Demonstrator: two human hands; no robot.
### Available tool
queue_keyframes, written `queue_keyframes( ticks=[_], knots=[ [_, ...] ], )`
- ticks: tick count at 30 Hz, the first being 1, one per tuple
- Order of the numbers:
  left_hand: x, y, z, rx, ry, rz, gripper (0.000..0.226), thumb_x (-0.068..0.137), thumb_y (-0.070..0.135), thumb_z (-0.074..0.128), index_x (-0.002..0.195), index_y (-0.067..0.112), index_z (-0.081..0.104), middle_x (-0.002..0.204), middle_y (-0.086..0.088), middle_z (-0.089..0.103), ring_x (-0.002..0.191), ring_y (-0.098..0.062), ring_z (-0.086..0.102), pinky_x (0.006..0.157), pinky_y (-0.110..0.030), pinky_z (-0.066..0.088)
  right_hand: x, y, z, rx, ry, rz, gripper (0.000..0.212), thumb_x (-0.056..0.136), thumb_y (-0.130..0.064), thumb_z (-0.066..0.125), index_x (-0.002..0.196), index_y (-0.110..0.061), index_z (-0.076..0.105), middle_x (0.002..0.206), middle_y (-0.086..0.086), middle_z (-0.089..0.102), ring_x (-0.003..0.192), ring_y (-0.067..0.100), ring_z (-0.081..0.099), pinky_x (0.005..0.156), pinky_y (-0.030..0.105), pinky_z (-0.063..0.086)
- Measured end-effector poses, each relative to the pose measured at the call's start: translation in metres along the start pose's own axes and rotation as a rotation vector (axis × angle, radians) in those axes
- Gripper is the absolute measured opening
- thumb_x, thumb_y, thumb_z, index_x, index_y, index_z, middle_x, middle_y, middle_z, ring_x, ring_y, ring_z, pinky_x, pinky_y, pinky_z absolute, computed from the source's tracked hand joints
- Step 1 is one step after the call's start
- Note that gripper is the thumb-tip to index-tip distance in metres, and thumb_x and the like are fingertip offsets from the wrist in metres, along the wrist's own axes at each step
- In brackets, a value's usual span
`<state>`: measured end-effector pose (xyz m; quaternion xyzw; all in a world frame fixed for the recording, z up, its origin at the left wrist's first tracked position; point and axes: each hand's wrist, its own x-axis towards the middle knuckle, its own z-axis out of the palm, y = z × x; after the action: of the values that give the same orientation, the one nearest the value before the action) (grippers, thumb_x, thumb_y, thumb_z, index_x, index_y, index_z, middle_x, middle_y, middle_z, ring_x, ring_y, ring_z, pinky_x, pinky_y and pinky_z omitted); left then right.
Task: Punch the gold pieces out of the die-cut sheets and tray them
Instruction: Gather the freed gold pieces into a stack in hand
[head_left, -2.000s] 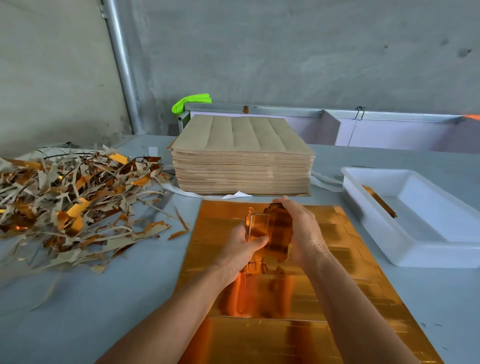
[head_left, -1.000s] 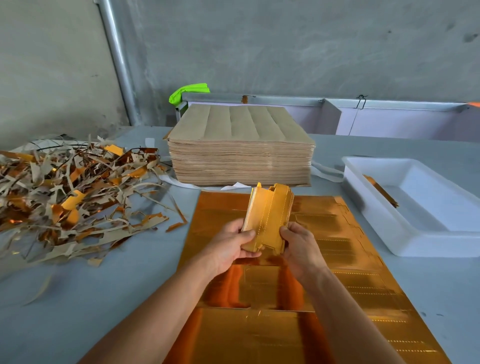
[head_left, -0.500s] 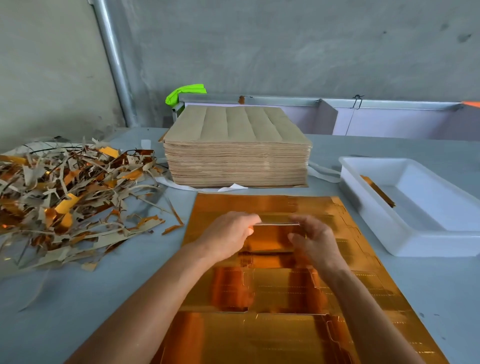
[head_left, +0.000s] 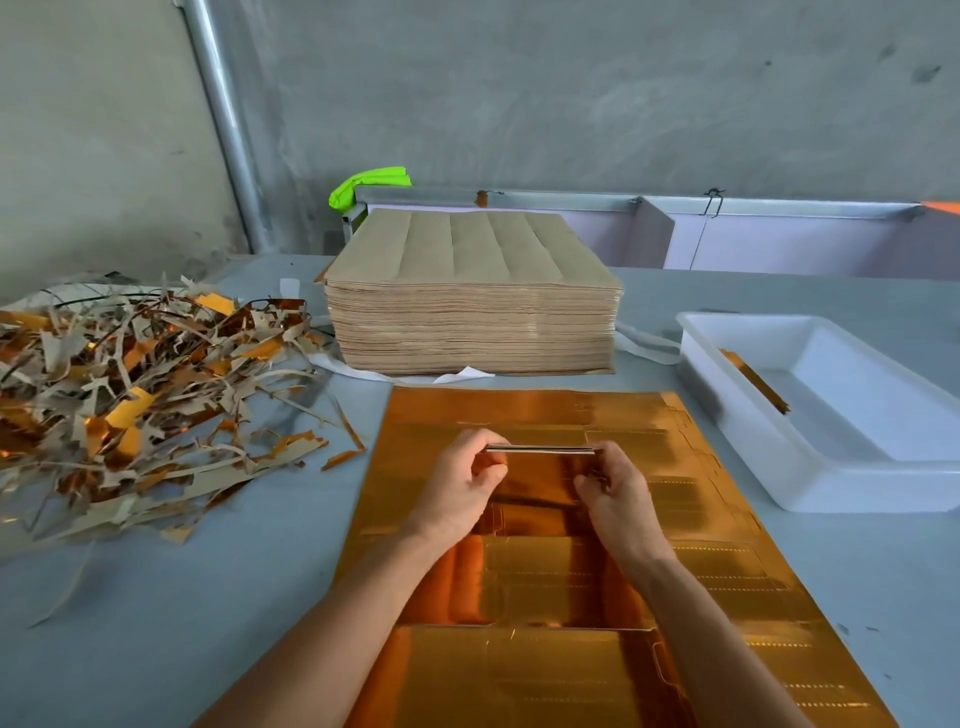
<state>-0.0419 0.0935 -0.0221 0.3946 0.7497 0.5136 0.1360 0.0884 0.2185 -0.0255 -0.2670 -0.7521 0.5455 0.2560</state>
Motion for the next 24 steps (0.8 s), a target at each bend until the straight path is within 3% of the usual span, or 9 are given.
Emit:
queue_keyframes(
  ticks=[2,5,9,11,14,16,18,20,24],
  knots=[
    [-0.003,0.000,-0.001,0.026,-0.042,-0.012,0.023,0.095,0.011,0.054,0.115,0.022,0.056,0.117,0.001,0.059,0.110,-0.012,0.056,0.094,-0.025,0.049,-0.003,0.000,0.003,-0.067,-0.005,0.029,0.022,0.100,-0.005,0.041,0.118,-0.015,0.050,0.115,0.003,0.059,0.108,0.017,0.057,0.093,0.038,0.052],
    [-0.001,0.002,-0.005,0.074,-0.029,0.038,0.017,0.096,0.014,0.053,0.110,0.022,0.057,0.107,0.005,0.060,0.103,-0.008,0.056,0.089,-0.019,0.048,-0.002,-0.002,0.006,-0.075,0.020,0.014,0.025,0.100,-0.005,0.041,0.121,-0.015,0.050,0.113,0.000,0.059,0.107,0.015,0.056,0.091,0.031,0.052],
    [0.003,0.003,-0.009,0.149,-0.016,0.028,0.011,0.096,0.016,0.053,0.105,0.018,0.059,0.098,0.003,0.061,0.095,-0.011,0.058,0.082,-0.018,0.048,0.001,-0.004,0.004,-0.128,0.042,0.036,0.019,0.097,-0.005,0.047,0.113,-0.013,0.055,0.110,0.003,0.061,0.104,0.019,0.059,0.088,0.035,0.053],
    [0.008,0.008,-0.010,0.115,0.035,-0.015,0.007,0.096,0.019,0.054,0.099,0.020,0.060,0.093,0.003,0.061,0.089,-0.010,0.058,0.073,-0.017,0.048,0.007,-0.009,0.001,0.002,0.128,0.058,0.026,0.092,-0.005,0.056,0.115,-0.018,0.057,0.110,0.003,0.061,0.102,0.018,0.060,0.087,0.037,0.055],
    [0.015,0.021,-0.002,-0.170,0.137,-0.235,0.016,0.094,0.017,0.056,0.109,0.018,0.061,0.108,-0.003,0.062,0.092,-0.012,0.060,0.067,-0.021,0.054,0.016,-0.018,-0.004,0.422,0.235,0.197,0.048,0.085,-0.007,0.067,0.128,-0.017,0.048,0.112,0.008,0.059,0.100,0.024,0.064,0.088,0.041,0.055],
    [0.017,0.032,0.009,-0.448,0.208,-0.403,0.016,0.093,0.012,0.058,0.107,0.020,0.057,0.111,-0.006,0.060,0.093,-0.016,0.062,0.064,-0.024,0.056,0.016,-0.021,-0.004,0.610,0.191,0.288,0.046,0.082,-0.010,0.070,0.121,-0.016,0.047,0.109,0.011,0.064,0.096,0.024,0.067,0.084,0.036,0.056],
    [0.019,0.042,0.022,-0.655,0.250,-0.531,0.015,0.092,0.009,0.059,0.103,0.018,0.053,0.109,-0.010,0.061,0.096,-0.022,0.063,0.064,-0.028,0.056,0.013,-0.025,-0.001,0.630,0.072,0.313,0.031,0.085,-0.013,0.067,0.112,-0.006,0.054,0.099,0.011,0.072,0.089,0.023,0.071,0.074,0.031,0.057],
    [0.022,0.050,0.033,-0.787,0.241,-0.594,0.009,0.092,0.007,0.058,0.099,0.013,0.056,0.107,-0.014,0.064,0.095,-0.026,0.064,0.065,-0.031,0.057,0.012,-0.026,0.000,0.564,0.042,0.286,0.017,0.090,-0.012,0.061,0.107,-0.007,0.059,0.089,0.007,0.074,0.083,0.022,0.072,0.066,0.027,0.057],
    [0.035,0.063,0.050,-0.705,0.156,-0.594,0.012,0.090,0.006,0.061,0.100,0.010,0.058,0.106,-0.013,0.062,0.095,-0.029,0.063,0.069,-0.034,0.058,0.022,-0.032,-0.018,0.395,0.165,0.278,0.010,0.095,-0.008,0.053,0.102,-0.010,0.060,0.091,0.006,0.070,0.079,0.021,0.067,0.062,0.027,0.054]
  ],
)
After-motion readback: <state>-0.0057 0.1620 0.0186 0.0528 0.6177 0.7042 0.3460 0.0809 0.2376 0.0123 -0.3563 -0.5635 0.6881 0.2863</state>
